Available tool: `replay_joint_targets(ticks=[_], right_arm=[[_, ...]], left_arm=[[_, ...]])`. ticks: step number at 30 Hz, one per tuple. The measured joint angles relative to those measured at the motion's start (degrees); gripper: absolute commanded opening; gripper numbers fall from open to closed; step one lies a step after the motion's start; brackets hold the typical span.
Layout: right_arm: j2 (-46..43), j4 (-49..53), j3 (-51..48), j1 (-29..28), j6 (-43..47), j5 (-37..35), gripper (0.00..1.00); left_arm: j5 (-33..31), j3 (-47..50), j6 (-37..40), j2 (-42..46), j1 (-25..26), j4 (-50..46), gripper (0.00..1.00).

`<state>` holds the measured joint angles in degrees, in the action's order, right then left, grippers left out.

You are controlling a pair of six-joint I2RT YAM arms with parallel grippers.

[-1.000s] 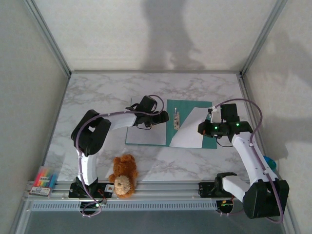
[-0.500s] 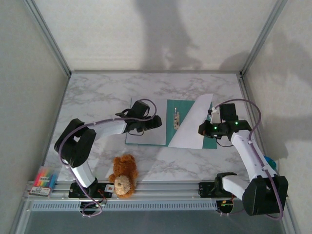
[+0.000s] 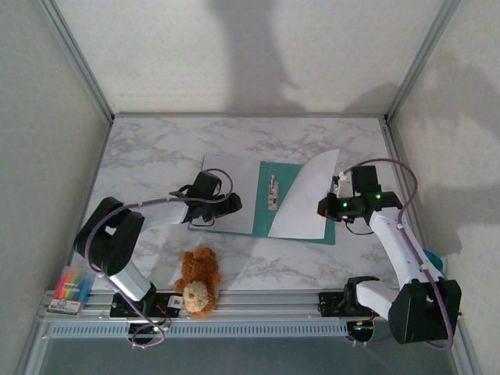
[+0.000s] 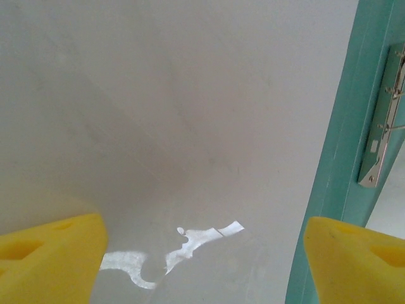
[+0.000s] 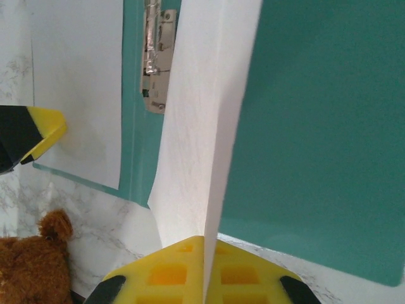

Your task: Put the files into the folder

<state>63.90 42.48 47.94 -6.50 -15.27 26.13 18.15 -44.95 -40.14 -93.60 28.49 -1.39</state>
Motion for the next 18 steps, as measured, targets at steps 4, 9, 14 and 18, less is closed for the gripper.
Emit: replay_joint_targets(ticks=[4, 9, 14, 18], right_arm=[[1.99, -1.51, -0.13, 0.00, -0.46, 1.95, 0.00], [4.63, -3.34, -0.46, 0.04, -2.10, 5.55, 0.00], [4.87, -4.37, 2.84, -0.28, -4.35, 10.84, 0.00], [5.22, -5.22, 9.60, -1.62, -5.75, 13.62, 0.00]], left_arm=[[0.02, 2.14, 0.00, 1.77, -1.84, 0.61, 0.84], [0.02, 2.99, 0.02, 2.51, -3.41, 0.94, 0.84], [0.02, 2.99, 0.04, 2.47, -3.56, 0.94, 0.84], [0.02, 2.97, 0.04, 2.38, -3.58, 0.96, 0.84]])
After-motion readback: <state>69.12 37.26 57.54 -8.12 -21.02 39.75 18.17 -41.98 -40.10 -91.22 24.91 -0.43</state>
